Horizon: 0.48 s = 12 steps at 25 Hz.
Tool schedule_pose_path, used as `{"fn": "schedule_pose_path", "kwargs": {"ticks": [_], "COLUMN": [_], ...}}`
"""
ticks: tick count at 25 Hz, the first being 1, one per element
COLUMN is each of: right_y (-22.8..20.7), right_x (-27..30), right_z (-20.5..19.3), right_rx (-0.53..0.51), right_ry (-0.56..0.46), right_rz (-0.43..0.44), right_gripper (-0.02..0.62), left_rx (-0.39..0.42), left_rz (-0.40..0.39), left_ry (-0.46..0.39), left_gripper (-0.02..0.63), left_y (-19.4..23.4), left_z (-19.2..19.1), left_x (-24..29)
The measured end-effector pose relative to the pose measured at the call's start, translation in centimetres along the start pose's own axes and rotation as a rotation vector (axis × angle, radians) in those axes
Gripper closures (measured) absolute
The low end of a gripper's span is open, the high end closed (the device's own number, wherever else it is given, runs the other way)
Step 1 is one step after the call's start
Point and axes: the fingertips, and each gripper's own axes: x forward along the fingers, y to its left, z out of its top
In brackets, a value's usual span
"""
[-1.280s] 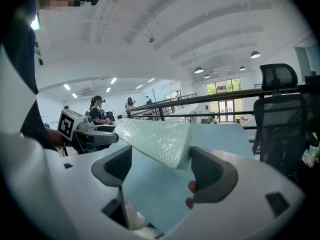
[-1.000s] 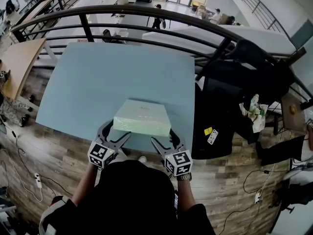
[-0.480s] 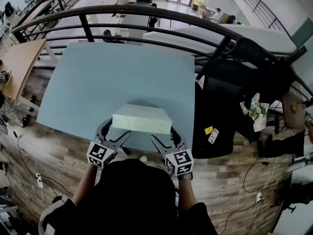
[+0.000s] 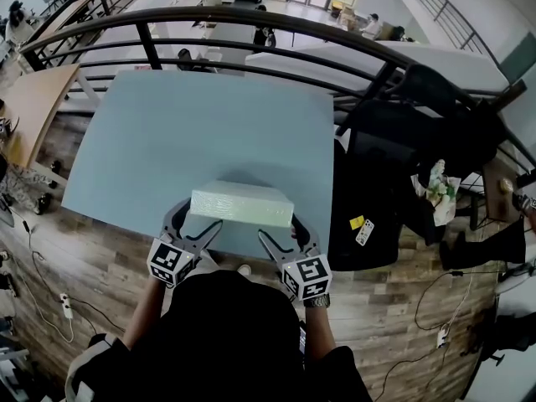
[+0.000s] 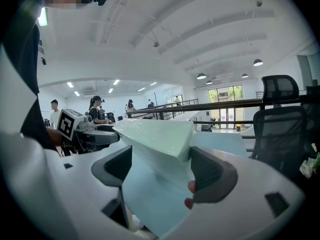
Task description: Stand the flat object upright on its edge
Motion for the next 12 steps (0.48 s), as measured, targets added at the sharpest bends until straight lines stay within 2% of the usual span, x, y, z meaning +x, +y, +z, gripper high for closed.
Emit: {"fn": "schedule_pose_path", "kwargs": {"ticks": [12], "right_y": [0.02], "right_x": [-0.12], "right_z": [0.26], "right_rx": [0.0], "right_ry": [-0.01], "right_rz": [-0.005], "right_gripper": [0.247], "left_rx": [-0.013], "left_rz": [0.004], "left_ry": [-0.012], "left_gripper": [0.249], "left_y": [0.02], "left_z": [0.28], "left_x": [-0.18]}}
